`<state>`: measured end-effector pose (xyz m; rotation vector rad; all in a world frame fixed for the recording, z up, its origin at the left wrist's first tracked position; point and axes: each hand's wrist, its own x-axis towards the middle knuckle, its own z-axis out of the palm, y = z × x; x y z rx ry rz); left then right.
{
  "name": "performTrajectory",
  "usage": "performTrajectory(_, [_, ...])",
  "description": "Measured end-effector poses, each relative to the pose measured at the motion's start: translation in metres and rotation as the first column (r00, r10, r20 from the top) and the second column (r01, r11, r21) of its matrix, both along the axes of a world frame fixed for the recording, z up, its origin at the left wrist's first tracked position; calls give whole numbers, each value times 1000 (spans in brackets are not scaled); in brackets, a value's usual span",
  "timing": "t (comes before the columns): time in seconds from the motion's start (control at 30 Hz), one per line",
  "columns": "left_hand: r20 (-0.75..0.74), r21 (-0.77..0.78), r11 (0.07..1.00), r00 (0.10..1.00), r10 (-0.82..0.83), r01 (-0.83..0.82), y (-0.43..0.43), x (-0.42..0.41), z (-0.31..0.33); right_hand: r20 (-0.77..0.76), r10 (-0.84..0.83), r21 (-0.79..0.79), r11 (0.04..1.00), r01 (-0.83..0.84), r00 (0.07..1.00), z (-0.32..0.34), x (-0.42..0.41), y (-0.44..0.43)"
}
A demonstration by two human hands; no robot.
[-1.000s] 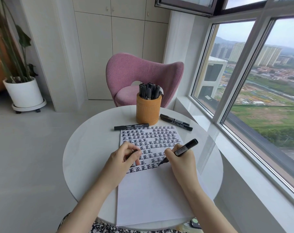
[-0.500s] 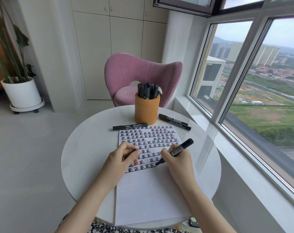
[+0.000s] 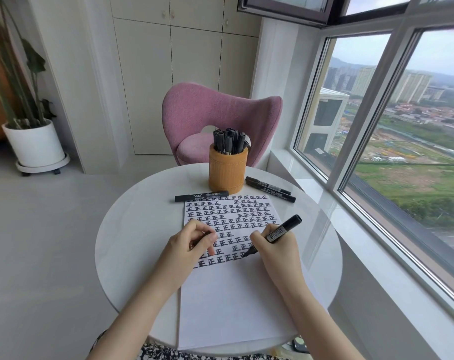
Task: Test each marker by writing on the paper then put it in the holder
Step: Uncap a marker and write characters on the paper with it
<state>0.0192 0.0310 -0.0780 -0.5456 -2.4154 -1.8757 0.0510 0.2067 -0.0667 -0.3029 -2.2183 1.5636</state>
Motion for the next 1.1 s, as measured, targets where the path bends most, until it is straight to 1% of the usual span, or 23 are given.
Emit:
performTrajectory(0.33, [-17,-9,1000,1000,-4,3,0,-1,-1,-16,18,-8,1000,-18,1000,1,0,-2])
performTrajectory(0.6, [-14,-7,1000,1000,2,-2,0,-1,-2,-29,-1,-46,999,0,1000,0,0,0])
performTrajectory(1.1, [-31,14,1000,999,-15,15,0,0,1,-30,-37,-52,998,36,999,-1,-2,3])
